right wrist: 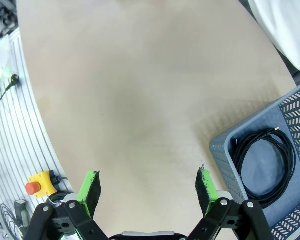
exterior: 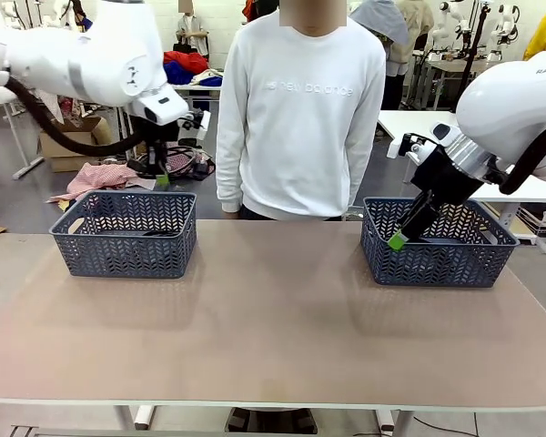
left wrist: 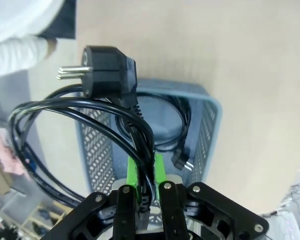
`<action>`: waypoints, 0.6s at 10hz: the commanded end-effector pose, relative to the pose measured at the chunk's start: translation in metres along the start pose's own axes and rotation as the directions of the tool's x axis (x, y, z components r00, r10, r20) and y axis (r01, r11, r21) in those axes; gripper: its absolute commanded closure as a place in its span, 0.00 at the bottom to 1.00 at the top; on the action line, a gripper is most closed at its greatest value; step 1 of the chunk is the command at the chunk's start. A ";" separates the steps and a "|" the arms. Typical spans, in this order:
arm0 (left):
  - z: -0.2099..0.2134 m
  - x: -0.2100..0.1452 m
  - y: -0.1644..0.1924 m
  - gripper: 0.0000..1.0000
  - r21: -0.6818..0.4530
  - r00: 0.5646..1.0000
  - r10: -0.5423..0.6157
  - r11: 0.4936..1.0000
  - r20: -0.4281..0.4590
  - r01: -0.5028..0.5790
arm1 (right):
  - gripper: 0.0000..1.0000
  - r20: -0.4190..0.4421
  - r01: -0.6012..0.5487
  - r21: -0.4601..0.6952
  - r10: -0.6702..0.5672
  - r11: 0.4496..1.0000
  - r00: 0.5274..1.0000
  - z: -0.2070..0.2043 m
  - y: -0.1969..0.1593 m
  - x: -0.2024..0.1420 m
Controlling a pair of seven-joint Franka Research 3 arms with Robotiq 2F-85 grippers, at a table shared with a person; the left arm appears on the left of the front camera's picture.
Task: Organize the cables according to human instructions.
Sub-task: Pick up a bundle of cables and place it in the basket indicated by the human.
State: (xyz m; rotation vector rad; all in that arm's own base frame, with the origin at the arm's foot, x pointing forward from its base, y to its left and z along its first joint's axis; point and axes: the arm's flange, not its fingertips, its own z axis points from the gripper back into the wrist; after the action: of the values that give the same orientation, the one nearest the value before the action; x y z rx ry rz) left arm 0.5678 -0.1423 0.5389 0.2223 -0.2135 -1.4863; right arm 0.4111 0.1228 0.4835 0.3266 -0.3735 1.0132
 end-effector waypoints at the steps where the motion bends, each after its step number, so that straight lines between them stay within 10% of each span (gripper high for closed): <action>1: -0.010 -0.028 -0.010 1.00 -0.004 0.999 -0.026 1.000 0.029 0.026 | 0.00 -0.003 -0.002 0.000 0.002 1.000 1.000 0.002 0.000 0.002; 6: -0.056 -0.075 -0.008 1.00 -0.021 0.999 -0.008 1.000 0.040 0.009 | 0.00 -0.003 -0.002 0.000 0.002 1.000 1.000 0.002 0.000 0.002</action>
State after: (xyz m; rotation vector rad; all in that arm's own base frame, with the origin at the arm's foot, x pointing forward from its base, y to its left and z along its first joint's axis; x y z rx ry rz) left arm 0.5710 -0.0732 0.4899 0.1919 -0.1986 -1.4937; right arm 0.4112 0.1229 0.4835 0.3267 -0.3734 1.0132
